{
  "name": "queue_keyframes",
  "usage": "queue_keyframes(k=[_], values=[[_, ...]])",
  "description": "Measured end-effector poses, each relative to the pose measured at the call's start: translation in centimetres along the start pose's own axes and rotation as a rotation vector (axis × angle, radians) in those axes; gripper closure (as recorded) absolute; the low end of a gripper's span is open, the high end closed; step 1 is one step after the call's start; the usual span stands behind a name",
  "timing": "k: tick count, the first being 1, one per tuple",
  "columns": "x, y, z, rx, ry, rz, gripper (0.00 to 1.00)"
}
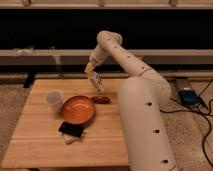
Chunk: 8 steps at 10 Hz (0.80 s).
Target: Stand the bottle upright
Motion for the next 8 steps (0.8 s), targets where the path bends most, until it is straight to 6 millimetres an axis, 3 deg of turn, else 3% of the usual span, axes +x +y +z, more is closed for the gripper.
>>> queue_keyframes(k=[3, 5, 8], values=[[-0.3, -0.2, -1.9, 0.013, -0.07, 0.005, 1.0], [-1.5, 0.2, -3.1, 0.015, -0.116, -0.011, 1.0], [-2.5, 0.5, -3.5, 0.013, -0.172, -0.025, 1.0]])
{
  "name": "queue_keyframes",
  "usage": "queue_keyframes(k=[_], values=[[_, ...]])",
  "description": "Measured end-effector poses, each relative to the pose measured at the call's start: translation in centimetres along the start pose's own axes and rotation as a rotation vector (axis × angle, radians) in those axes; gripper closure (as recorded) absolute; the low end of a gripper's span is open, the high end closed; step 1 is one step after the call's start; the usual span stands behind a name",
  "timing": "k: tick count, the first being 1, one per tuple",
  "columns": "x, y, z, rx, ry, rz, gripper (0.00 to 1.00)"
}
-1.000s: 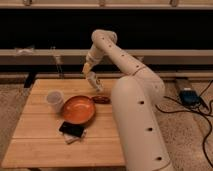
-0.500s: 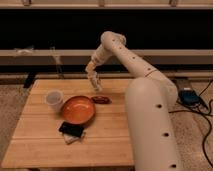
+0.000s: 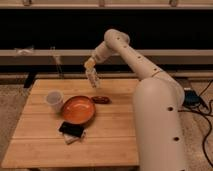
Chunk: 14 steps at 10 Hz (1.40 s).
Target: Stand the bottle upright
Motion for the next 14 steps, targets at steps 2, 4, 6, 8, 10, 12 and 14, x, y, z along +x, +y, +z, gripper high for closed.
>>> queue_keyframes(k=[2, 4, 6, 8, 10, 12, 14], values=[[0.0, -0.1, -0.2, -0.002, -0.043, 0.008, 1.0], [0.1, -0.2, 0.0, 0.001, -0.065, 0.019, 1.0], [0.7, -0.7, 0.0, 0.006, -0.08, 0.039, 1.0], [1.5, -1.1, 0.2, 0.014, -0.084, 0.058, 1.0], [2.3, -1.6, 0.8, 0.023, -0.083, 0.076, 1.0], [3.3, -2.1, 0.9, 0.041, -0.077, 0.088, 1.0], [3.8, -2.4, 0.6, 0.06, -0.084, 0.092, 1.0]])
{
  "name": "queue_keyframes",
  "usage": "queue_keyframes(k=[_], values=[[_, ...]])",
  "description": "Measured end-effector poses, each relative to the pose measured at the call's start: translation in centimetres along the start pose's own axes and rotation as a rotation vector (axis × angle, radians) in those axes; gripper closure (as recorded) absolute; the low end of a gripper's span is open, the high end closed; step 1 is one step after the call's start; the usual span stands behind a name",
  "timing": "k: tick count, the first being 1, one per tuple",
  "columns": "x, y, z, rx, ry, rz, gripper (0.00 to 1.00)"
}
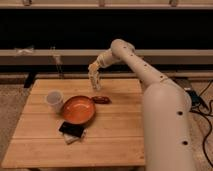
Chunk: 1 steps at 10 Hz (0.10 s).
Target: Stand the bottle upright
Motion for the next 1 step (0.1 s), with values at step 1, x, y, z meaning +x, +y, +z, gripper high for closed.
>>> queue_keyframes(k=[1], values=[[0.07, -0.23, -0.53, 0.009, -0.011, 0.003, 1.0]])
